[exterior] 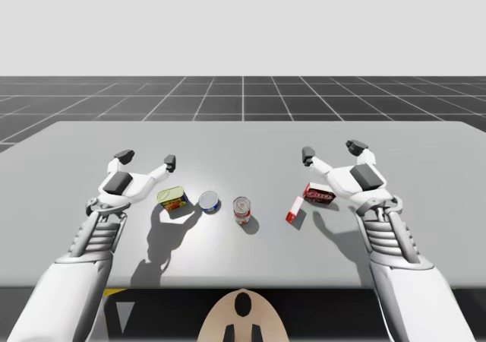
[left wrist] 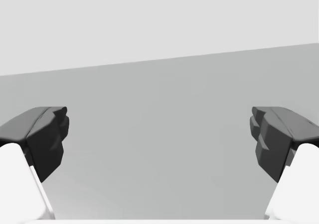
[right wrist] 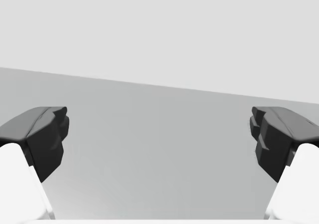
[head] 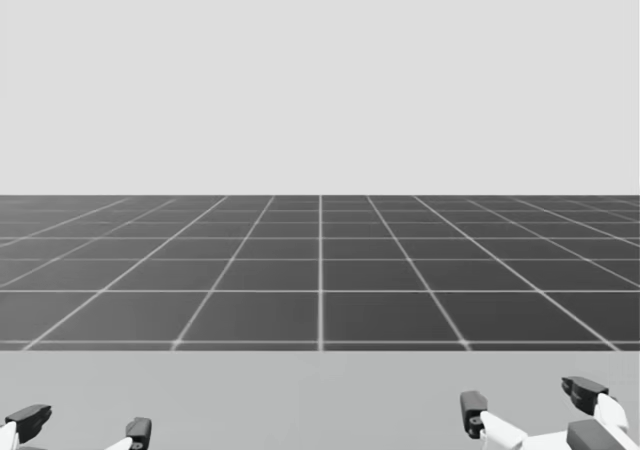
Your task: Lift the red soup can off the table.
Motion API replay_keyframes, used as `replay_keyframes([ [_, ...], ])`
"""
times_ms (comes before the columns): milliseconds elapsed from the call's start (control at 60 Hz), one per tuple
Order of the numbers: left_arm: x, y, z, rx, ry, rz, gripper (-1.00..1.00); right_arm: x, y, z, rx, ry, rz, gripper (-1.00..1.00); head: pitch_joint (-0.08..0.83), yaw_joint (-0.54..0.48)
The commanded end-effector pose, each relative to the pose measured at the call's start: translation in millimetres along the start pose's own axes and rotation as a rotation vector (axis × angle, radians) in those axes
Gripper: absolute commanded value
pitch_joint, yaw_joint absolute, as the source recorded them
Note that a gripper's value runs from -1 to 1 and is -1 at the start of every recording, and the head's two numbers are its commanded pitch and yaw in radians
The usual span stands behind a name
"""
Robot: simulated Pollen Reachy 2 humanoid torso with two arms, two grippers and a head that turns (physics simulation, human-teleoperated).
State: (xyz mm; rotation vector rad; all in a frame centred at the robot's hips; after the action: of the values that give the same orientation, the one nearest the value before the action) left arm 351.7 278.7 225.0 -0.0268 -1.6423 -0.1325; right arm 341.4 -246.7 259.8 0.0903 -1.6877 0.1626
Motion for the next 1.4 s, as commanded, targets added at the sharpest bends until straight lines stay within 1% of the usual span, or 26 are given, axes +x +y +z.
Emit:
replay_keyframes([
  [17, 0, -0.5, 0, -0.001, -0.001, -0.007, -1.00, -1, 0.6, 1, -0.024, -0.007, -0.004, -1.00, 0.009, 0.00],
  [33, 0, -0.6, 0, 0.000, -0.002, -0.008, -1.00, 0, 0.6, 1, -0.006, -0.003, -0.002, -1.00, 0.013, 0.00],
  [67, 0, -0.7, 0, 0.000, -0.002, -0.009, -1.00, 0, -0.1, 1, 0.010, 0.007, -0.018, -1.00, 0.017, 0.00],
  [83, 0, -0.8, 0, 0.000, -0.003, -0.009, -1.00, 1, -0.7, 0, 0.011, 0.010, -0.019, -1.00, 0.022, 0.00],
  [100, 0, -0.8, 0, 0.000, -0.003, -0.009, -1.00, 1, -0.9, 0, 0.011, 0.011, -0.013, -1.00, 0.028, 0.00],
  [133, 0, -0.8, 0, 0.000, -0.003, -0.009, -1.00, 1, -1.6, 0, 0.031, 0.020, -0.018, -1.00, 0.037, 0.00],
  [183, 0, -0.9, 0, 0.001, -0.004, -0.010, -1.00, 1, -1.8, 0, 0.023, 0.016, -0.012, -1.00, 0.064, 0.00],
  [250, 0, -1.4, 0, 0.000, -0.004, -0.014, -1.00, 1, -2.0, -1, 0.015, 0.016, -0.015, -1.00, 0.113, -0.01],
  [350, -1, -1.8, 0, 0.000, -0.004, -0.019, -1.00, 1, -2.4, -1, 0.005, 0.016, -0.016, -1.00, 0.219, -0.02],
  [383, -1, -1.8, 0, -0.001, -0.004, -0.020, -1.00, 1, -2.5, -1, 0.005, 0.016, -0.015, -1.00, 0.238, -0.02],
  [400, -1, -1.9, 0, -0.001, -0.004, -0.022, -1.00, 1, -2.5, -1, 0.004, 0.016, -0.013, -1.00, 0.264, -0.03],
  [567, -1, -2.0, 0, -0.006, -0.005, -0.027, -1.00, 0, -3.0, -1, 0.000, 0.017, -0.010, -1.00, 0.394, -0.02],
  [583, -1, -2.1, 0, -0.007, -0.005, -0.028, -1.00, 0, -3.2, -1, 0.000, 0.016, -0.010, -1.00, 0.422, -0.02],
  [833, -1, -2.6, 0, -0.011, -0.003, -0.030, -1.00, 2, -4.1, -1, -0.002, 0.014, -0.010, -1.00, 0.549, -0.01],
  [917, -1, -3.0, 1, -0.015, -0.004, -0.030, -1.00, 2, -4.3, -1, -0.005, 0.012, -0.009, -1.00, 0.611, 0.00],
  [1017, -1, -3.0, 1, -0.016, -0.004, -0.031, -1.00, 2, -4.3, -1, -0.006, 0.011, -0.005, -1.00, 0.641, -0.01],
  [1133, 1, -4.1, 3, -0.021, -0.006, -0.027, -1.00, 2, -4.1, -1, -0.007, 0.011, -0.005, -1.00, 0.647, 0.00],
  [1200, 6, -6.7, 6, -0.033, -0.011, -0.018, -1.00, 3, -4.3, 0, -0.008, 0.009, -0.006, -1.00, 0.649, 0.00],
  [1300, 21, -11.8, 17, -0.053, -0.031, -0.004, -1.00, 2, -4.7, 0, -0.013, 0.009, -0.002, -1.00, 0.649, 0.00],
  [1367, 31, -14.4, 25, -0.055, -0.012, 0.010, -1.00, 2, -4.6, -1, -0.015, 0.011, -0.003, -1.00, 0.649, 0.00],
  [1383, 38, -16.8, 31, -0.078, 0.006, 0.024, -1.00, 2, -4.6, -1, -0.016, 0.012, -0.003, -1.00, 0.648, 0.00],
  [1400, 40, -17.4, 33, -0.084, 0.014, 0.028, -1.00, 1, -4.6, -1, -0.017, 0.012, -0.002, -1.00, 0.648, 0.00],
])
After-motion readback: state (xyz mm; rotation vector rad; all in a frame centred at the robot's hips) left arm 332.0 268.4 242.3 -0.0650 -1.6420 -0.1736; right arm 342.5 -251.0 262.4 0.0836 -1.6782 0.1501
